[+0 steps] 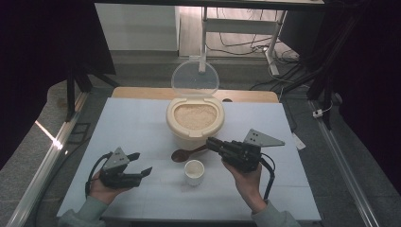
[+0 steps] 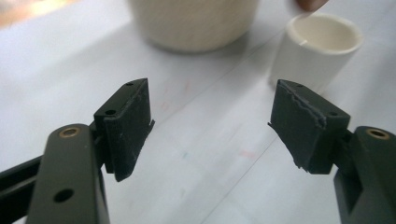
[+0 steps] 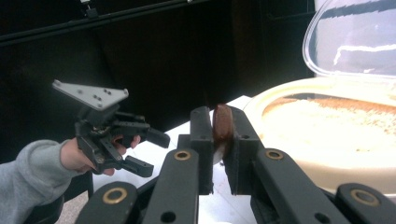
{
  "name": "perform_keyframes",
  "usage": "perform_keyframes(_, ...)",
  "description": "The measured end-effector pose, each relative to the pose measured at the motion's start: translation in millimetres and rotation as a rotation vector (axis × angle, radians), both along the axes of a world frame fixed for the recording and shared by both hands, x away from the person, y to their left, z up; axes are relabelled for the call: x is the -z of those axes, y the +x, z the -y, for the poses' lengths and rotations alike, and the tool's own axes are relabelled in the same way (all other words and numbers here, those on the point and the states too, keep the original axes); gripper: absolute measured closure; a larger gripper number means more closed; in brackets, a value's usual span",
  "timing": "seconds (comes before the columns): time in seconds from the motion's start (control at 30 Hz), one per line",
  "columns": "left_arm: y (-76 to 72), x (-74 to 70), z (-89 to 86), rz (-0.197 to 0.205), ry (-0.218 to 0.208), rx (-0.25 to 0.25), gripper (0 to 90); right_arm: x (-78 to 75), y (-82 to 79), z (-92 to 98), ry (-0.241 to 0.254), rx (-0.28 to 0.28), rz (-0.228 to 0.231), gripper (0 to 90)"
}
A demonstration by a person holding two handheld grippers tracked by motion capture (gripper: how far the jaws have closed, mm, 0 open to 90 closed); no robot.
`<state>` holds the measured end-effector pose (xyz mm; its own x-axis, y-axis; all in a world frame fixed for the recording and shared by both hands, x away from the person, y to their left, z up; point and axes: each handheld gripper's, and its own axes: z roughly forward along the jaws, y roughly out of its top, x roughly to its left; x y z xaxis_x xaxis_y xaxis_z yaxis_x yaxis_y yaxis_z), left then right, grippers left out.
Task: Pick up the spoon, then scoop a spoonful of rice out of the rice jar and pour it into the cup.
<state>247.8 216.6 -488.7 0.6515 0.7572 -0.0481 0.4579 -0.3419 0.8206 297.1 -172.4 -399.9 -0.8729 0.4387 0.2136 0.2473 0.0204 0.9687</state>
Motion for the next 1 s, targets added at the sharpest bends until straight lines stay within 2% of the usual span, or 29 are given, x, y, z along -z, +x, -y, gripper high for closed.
perform_keyframes(0.1, -0.6, 2.5, -5.6, -0.003, -0.002, -0.018, 27.8, -3.9, -0.7, 3.4, 0.012, 0.007, 0.012, 82.4)
perform_keyframes(0.33, -1.7, 1.4, -2.9, 0.008, 0.015, -0.011, 26.9, -14.5, -1.9, 13.3, 0.042, 0.032, 0.052, 82.4)
perform_keyframes(0.6, -1.9, 4.0, -3.0, -0.013, 0.029, -0.008, 25.8, -24.1, 3.9, 22.8, 0.060, 0.068, 0.075, 82.4)
perform_keyframes(0.83, -1.5, 6.3, -1.6, -0.027, 0.036, 0.001, 24.8, -40.0, 21.7, 27.6, 0.077, 0.133, 0.097, 82.4)
perform_keyframes(1.0, -0.7, 7.6, -2.0, -0.034, 0.036, 0.001, 24.7, -46.7, 34.6, 27.4, 0.041, 0.192, 0.122, 82.4)
